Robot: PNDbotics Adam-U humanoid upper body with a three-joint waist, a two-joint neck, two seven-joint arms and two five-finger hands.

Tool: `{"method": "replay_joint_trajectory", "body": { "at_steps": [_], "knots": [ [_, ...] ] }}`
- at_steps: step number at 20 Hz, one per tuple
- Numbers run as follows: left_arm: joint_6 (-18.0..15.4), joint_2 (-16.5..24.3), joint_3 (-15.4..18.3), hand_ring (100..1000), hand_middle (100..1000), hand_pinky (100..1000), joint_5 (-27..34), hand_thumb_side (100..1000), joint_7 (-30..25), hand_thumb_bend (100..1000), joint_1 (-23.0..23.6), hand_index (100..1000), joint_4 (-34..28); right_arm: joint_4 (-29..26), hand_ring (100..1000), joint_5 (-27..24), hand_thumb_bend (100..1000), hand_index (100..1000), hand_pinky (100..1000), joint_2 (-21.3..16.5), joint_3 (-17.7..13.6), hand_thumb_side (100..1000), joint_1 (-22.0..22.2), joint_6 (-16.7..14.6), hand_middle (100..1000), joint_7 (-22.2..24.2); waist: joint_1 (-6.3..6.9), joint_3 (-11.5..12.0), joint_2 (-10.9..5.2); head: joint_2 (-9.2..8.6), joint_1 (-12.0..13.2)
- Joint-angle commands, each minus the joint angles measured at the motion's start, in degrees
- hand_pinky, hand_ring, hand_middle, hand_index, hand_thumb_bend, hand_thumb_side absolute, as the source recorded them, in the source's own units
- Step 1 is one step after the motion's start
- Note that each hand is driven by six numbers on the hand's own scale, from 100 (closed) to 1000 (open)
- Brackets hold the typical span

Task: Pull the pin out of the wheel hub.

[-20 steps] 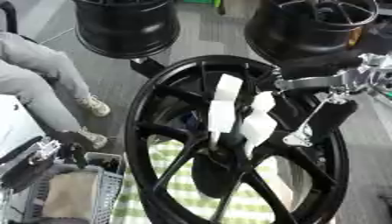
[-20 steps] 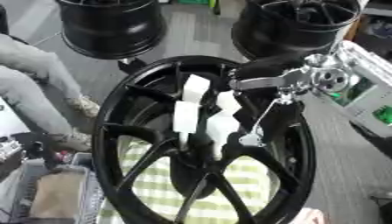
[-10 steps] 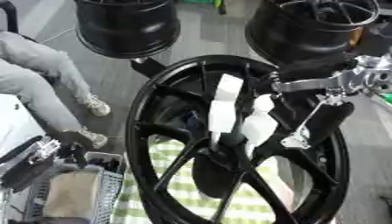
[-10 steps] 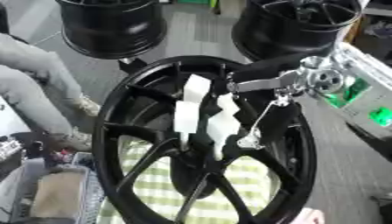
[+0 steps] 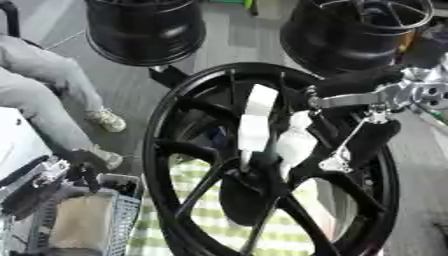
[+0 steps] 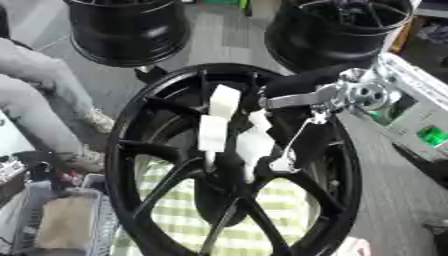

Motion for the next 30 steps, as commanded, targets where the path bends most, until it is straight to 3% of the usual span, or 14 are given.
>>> {"method": "replay_joint_trajectory", "body": {
  "at_steps": [1, 30],
  "knots": [
    [-0.07, 0.71, -0.01, 464, 598, 588, 0.17, 909, 0.01, 100, -0.8, 704, -0.91, -0.67, 382, 0.68, 274, 898, 680, -0.58, -0.39, 253, -0.65, 0.93, 796, 0.04, 0.33, 0.08, -0.52, -0.15, -0.13],
    [-0.1, 0.66, -0.03, 463, 598, 589, 0.15, 911, 0.01, 100, -0.99, 704, -0.97, -0.67, 352, 2.27, 248, 851, 666, -0.15, -0.39, 220, 0.83, 4.21, 758, -1.01, 0.31, 0.32, -0.17, -0.15, -0.34]
  ]
}}
